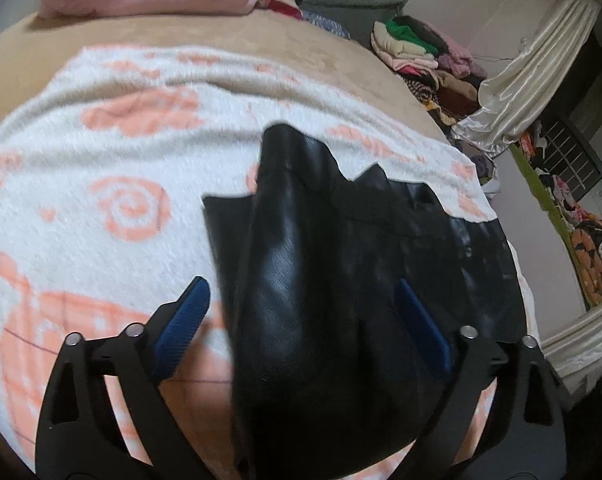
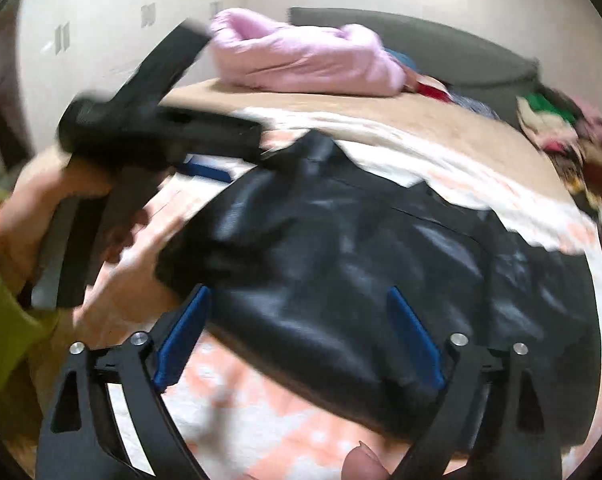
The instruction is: Fold large clothes
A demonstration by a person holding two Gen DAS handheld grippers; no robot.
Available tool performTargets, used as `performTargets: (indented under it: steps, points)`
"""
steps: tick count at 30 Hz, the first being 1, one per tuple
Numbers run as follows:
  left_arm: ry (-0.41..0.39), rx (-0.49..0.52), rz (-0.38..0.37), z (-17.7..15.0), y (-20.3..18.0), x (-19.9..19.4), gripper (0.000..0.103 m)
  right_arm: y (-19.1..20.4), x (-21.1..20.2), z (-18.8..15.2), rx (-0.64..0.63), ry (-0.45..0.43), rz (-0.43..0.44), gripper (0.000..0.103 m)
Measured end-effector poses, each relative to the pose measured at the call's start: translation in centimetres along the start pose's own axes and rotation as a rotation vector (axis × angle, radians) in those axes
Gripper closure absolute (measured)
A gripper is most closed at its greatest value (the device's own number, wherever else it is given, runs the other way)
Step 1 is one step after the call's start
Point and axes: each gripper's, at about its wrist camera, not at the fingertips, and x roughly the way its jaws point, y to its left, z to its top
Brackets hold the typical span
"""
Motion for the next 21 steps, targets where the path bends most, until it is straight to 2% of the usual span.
performTargets:
  steps: [5,8,16,21]
  points:
    - [-0.012,-0.002,0.059,0.6,0.7,-0.4,0.01,3.6,1.8,-0.3,-0.122,0.033,-0.035,0.011]
    - [-0.006,-0.015,0.068,0.9,1.3,-0.4,0.01,5.1,3.1,-0.7,-0.175,0.058,-0.04,0.011]
    - [-0.003,-0.032,0.09,1.2,2.3,-0.1,0.01,8.9,6.0,-2.0,-0.392,0.084,-0.17,0.009]
    - [0.004,-0.041,0.092,1.2,2.6,0.3,0.01,8.8,7.1,-1.6,-0.414,0.075,-0.218,0.009]
